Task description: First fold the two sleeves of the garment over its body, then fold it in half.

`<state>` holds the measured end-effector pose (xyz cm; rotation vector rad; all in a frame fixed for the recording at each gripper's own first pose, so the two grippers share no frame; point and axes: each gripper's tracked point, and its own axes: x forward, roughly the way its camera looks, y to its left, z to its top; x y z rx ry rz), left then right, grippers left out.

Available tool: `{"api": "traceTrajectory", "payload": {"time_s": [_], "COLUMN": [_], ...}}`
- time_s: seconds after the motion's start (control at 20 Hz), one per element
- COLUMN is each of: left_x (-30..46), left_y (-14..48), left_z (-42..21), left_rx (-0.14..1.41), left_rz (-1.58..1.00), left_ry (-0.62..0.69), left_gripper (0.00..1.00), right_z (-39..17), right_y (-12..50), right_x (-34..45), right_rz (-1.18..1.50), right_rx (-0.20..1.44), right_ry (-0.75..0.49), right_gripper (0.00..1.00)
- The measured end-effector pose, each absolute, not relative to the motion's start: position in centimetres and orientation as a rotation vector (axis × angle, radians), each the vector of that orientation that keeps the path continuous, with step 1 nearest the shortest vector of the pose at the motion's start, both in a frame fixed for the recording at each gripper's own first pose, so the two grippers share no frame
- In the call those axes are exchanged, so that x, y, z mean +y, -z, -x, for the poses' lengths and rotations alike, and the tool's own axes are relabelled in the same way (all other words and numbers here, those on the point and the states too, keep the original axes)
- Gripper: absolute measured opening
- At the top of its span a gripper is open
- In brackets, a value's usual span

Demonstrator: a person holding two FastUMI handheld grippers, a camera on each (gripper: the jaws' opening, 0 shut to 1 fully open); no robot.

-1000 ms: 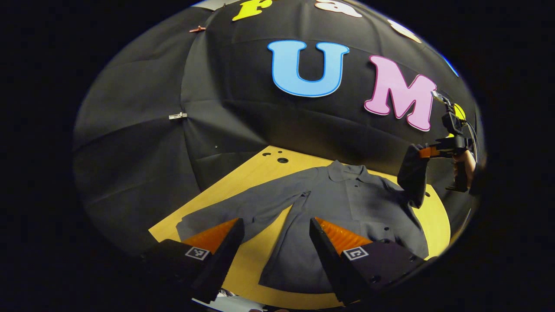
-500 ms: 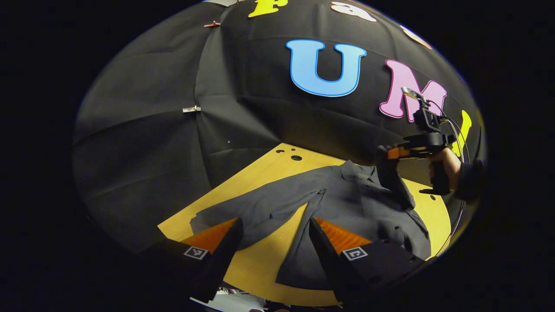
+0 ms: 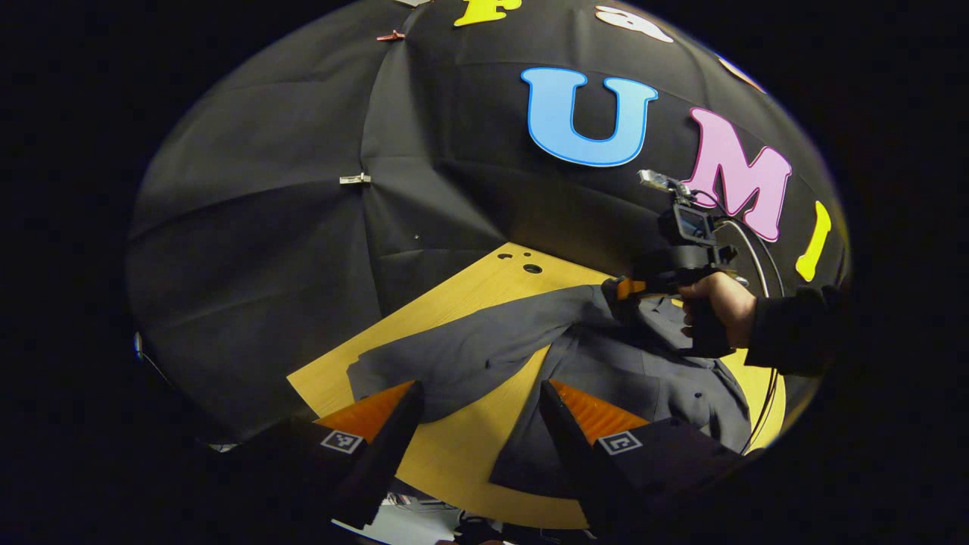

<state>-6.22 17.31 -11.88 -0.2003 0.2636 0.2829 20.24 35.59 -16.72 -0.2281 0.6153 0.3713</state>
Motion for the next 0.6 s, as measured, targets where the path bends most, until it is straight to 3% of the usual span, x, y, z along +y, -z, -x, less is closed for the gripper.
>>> {"api": "traceTrajectory", "payload": {"time_s": [0.2,0.3,0.35,0.4,0.45,0.5,0.6], "left_x": [18.7,19.7,20.4,21.4,22.5,23.4,25.5], "left_y": [12.0,12.1,12.4,12.8,13.2,13.4,14.1], "left_z": [6.4,5.9,5.6,5.4,5.1,4.8,4.4], "left_rx": [0.261,0.244,0.242,0.243,0.243,0.241,0.244], "left_rz": [0.21,0.243,0.248,0.249,0.255,0.267,0.291], "left_ry": [-0.311,-0.33,-0.346,-0.367,-0.388,-0.404,-0.44], "left_gripper": [0.96,0.93,0.97,0.97,0.97,0.96,0.97], "right_z": [-18.9,-17.7,-17.2,-16.8,-16.0,-15.5,-14.6], "right_y": [17.0,16.2,15.6,15.0,14.5,13.9,13.1], "right_x": [37.6,37.4,36.8,36.4,35.8,35.0,32.9], "right_rz": [0.201,0.204,0.203,0.202,0.199,0.194,0.183], "right_rx": [0.632,0.609,0.6,0.596,0.589,0.583,0.575], "right_ry": [-0.425,-0.434,-0.434,-0.431,-0.425,-0.417,-0.392], "right_gripper": [0.4,0.75,0.93,1.0,0.93,0.99,0.99]}}
